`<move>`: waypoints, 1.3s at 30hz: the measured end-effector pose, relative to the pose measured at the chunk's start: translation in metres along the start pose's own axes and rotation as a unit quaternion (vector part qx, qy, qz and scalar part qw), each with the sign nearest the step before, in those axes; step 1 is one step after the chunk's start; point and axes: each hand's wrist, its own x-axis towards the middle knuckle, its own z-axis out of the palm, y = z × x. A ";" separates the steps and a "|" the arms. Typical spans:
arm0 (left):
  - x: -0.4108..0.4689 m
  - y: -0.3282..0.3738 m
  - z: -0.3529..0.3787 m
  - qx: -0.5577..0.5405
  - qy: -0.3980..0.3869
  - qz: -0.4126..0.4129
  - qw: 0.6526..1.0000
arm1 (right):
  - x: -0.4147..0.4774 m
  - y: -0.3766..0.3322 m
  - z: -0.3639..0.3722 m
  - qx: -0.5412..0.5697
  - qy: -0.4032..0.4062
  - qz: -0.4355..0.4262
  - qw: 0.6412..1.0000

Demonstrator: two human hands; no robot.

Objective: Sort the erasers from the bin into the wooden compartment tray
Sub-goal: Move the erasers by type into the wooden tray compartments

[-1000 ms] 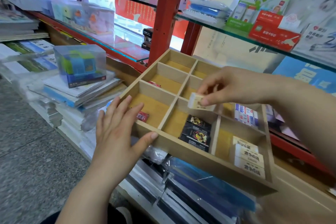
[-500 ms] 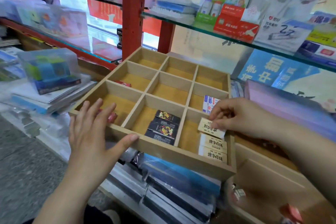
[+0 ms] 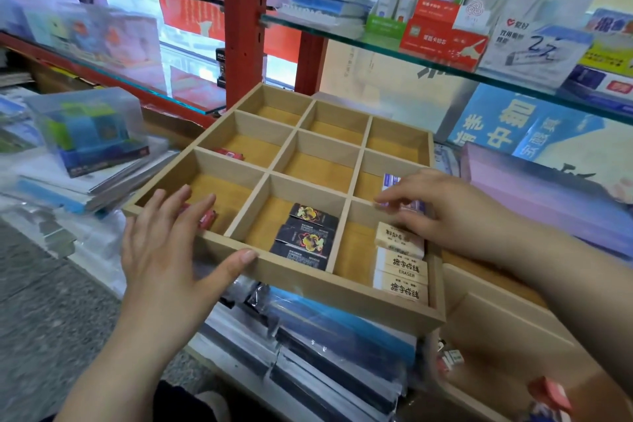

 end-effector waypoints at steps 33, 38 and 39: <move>0.002 -0.030 -0.017 -0.126 0.028 -0.073 0.989 | 0.126 -0.143 0.062 0.145 -0.185 -0.006 0.972; 0.004 -0.028 -0.015 -0.137 0.029 -0.092 0.986 | 0.135 -0.145 0.052 0.236 -0.188 0.011 0.953; 0.004 -0.027 -0.016 -0.141 0.030 -0.099 0.985 | 0.140 -0.141 0.046 0.250 -0.156 0.018 0.955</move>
